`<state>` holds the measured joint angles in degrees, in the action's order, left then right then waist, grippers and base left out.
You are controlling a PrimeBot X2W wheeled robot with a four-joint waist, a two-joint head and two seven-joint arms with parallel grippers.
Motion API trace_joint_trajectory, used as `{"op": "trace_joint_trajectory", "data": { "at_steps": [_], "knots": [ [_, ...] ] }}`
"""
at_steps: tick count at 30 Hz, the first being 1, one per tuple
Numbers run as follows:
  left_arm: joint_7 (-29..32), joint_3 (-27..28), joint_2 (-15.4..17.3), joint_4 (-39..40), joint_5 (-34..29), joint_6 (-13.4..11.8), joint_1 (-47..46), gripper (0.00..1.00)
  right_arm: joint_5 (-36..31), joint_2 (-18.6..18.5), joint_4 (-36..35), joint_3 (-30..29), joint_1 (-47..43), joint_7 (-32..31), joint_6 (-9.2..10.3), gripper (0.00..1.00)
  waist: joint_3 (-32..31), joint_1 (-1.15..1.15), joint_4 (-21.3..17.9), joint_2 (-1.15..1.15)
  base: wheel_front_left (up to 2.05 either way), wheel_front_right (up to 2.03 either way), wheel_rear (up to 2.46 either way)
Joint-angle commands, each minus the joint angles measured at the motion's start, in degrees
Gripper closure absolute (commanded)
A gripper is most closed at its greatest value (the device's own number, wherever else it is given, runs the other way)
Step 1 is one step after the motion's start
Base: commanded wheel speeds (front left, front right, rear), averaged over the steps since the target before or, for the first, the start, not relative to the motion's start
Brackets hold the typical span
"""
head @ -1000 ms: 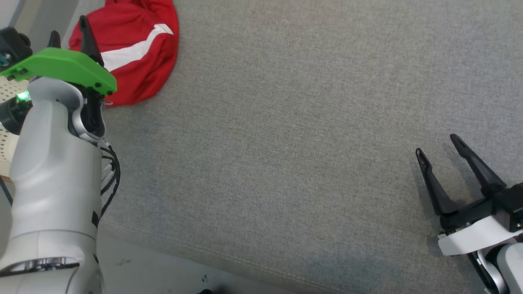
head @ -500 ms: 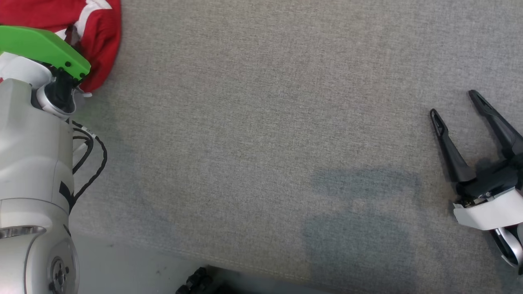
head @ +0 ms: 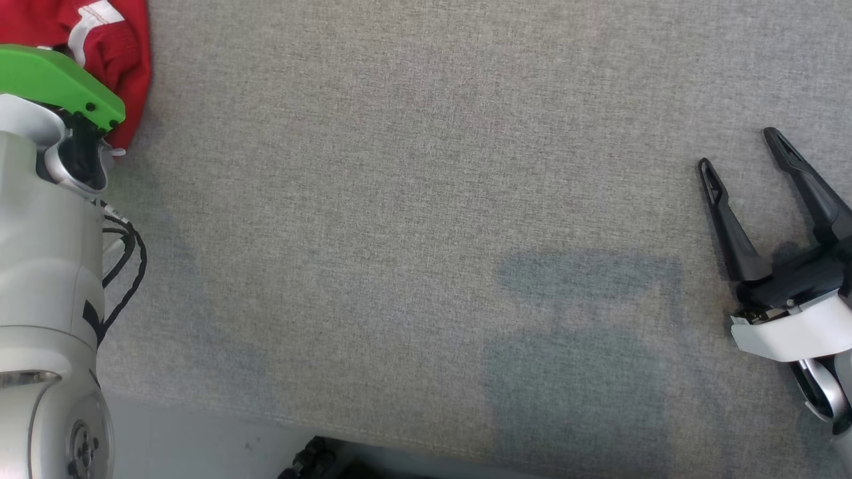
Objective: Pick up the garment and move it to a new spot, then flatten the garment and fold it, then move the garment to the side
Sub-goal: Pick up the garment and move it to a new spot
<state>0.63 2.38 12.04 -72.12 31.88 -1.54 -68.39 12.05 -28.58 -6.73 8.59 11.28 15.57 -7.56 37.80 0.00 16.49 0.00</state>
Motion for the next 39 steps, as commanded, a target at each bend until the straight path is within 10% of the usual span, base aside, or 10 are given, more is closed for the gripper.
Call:
{"op": "trace_joint_trajectory", "data": {
  "at_steps": [1, 15, 39],
  "knots": [
    [-1.1, -0.1, 0.2, 0.0, -0.2, 0.3, 0.9, 1.0, 0.0, 0.3, 3.1, 0.4, -0.8, -0.7, 0.15, 0.0, -1.1, 0.0, -0.3, 0.0, 0.0, 0.0, 0.0],
    [-14.8, -0.6, 2.5, 3.0, -0.3, 6.7, 4.0, 1.0, 0.6, 7.3, 5.1, 2.4, -1.0, -0.4, 0.12, 0.0, -14.8, 0.0, -3.2, 0.0, 0.0, 0.0, 0.0],
    [-4.2, -8.2, -1.1, 29.3, 4.4, 8.8, 19.2, 1.0, 1.1, 18.1, 7.6, 1.1, -8.8, -0.4, 0.12, 0.0, -33.6, 0.0, -17.7, 0.0, 0.0, 0.0, 0.0]
  ]
}}
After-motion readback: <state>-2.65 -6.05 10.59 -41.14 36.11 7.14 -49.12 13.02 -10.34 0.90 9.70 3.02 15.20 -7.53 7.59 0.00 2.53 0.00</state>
